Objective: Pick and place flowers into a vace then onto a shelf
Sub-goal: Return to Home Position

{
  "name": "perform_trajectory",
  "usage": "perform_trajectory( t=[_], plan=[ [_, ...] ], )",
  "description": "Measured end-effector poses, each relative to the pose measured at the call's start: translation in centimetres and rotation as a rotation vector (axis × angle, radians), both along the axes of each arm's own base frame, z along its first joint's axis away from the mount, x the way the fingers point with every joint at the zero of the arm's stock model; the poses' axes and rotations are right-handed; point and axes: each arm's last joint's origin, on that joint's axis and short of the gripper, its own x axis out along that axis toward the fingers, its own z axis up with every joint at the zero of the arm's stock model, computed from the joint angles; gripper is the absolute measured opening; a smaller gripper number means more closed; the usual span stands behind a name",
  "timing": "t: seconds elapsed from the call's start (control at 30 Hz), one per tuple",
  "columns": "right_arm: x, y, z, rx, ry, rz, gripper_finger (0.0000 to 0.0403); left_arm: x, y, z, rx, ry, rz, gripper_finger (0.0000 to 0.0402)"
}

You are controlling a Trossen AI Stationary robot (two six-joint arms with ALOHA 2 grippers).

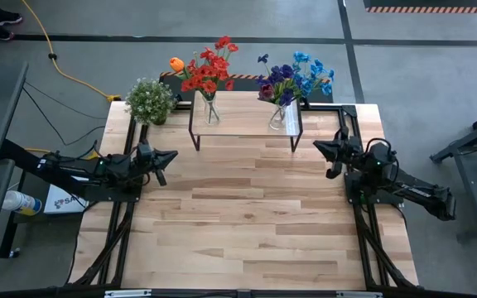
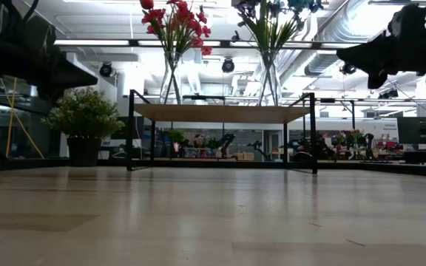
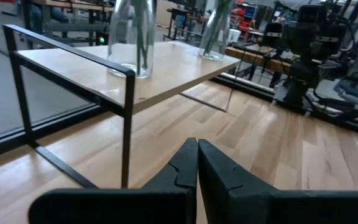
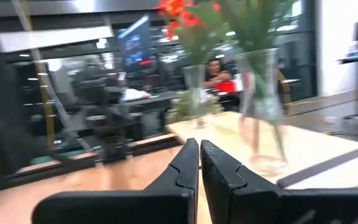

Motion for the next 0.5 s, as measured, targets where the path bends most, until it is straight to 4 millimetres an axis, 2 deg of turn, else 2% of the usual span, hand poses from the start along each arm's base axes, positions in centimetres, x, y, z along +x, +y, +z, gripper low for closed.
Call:
perform_trajectory(
  t=[0.27,0.5],
  plan=[
    [-0.11,-0.48,-0.5,0.024,0.046,-0.17,0.0003,-0.06,0.11,-0.01,0.005,0.001,0.041,0.0049],
    [-0.19,-0.54,-0.26,0.0,0.029,-0.202,0.0007,-0.06,0.1,-0.01,0.003,0.0,0.041,0.0049]
  ],
)
